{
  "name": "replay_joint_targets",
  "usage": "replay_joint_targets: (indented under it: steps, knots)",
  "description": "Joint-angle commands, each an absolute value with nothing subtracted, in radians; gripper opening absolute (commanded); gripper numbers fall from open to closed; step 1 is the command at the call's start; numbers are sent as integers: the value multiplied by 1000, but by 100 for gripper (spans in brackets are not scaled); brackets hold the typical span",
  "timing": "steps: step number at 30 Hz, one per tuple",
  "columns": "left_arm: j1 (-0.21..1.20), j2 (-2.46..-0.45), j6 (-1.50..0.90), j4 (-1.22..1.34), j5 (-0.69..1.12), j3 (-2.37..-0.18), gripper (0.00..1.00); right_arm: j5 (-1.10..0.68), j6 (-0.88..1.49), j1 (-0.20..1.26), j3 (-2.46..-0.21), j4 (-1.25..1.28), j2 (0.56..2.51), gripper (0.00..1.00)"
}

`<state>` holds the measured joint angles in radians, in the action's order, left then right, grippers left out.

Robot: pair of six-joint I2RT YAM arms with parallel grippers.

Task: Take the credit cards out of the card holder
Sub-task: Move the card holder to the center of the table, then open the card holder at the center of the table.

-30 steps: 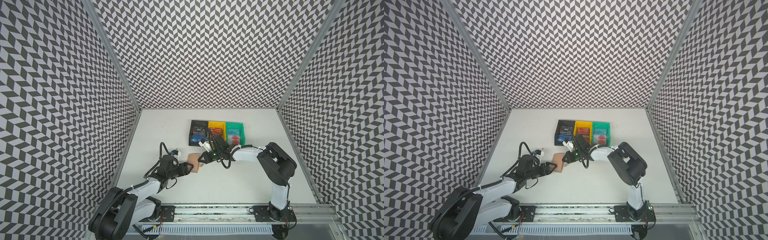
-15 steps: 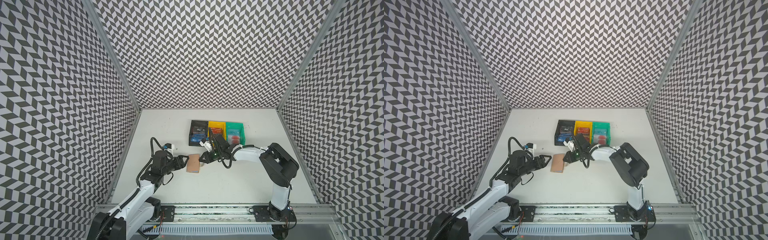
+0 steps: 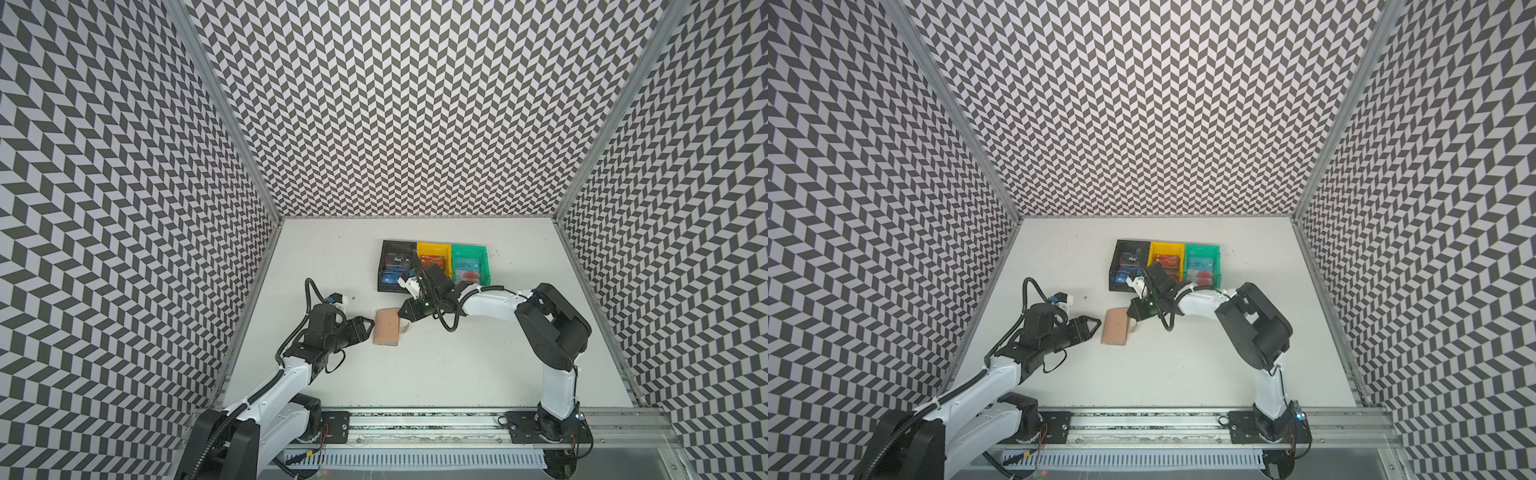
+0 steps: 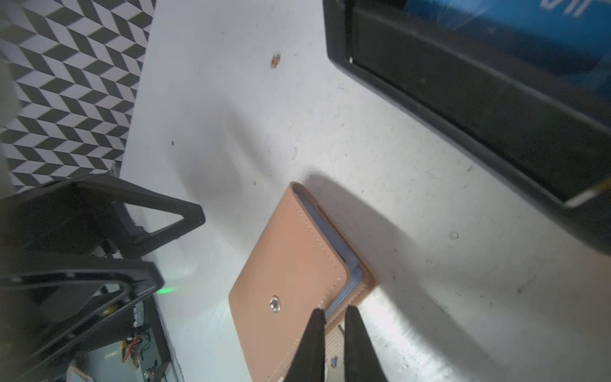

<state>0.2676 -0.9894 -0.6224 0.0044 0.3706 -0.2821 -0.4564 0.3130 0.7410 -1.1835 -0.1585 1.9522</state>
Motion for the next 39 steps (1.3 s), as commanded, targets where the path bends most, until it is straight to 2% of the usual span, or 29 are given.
replay_joint_targets:
  steps: [1, 25, 32, 39]
  knots:
    - [260, -985, -616, 25, 356, -262, 63, -398, 296, 754, -1198, -178, 1973, 14]
    - [259, -958, -627, 9, 364, -258, 61, -419, 286, 825, -1237, -190, 1957, 12]
    - [258, -889, -576, -166, 265, -422, 60, -493, 315, 859, -1276, -164, 1954, 12]
    - [253, -814, -573, -260, 261, -483, 61, -581, 363, 893, -1347, -99, 2023, 12]
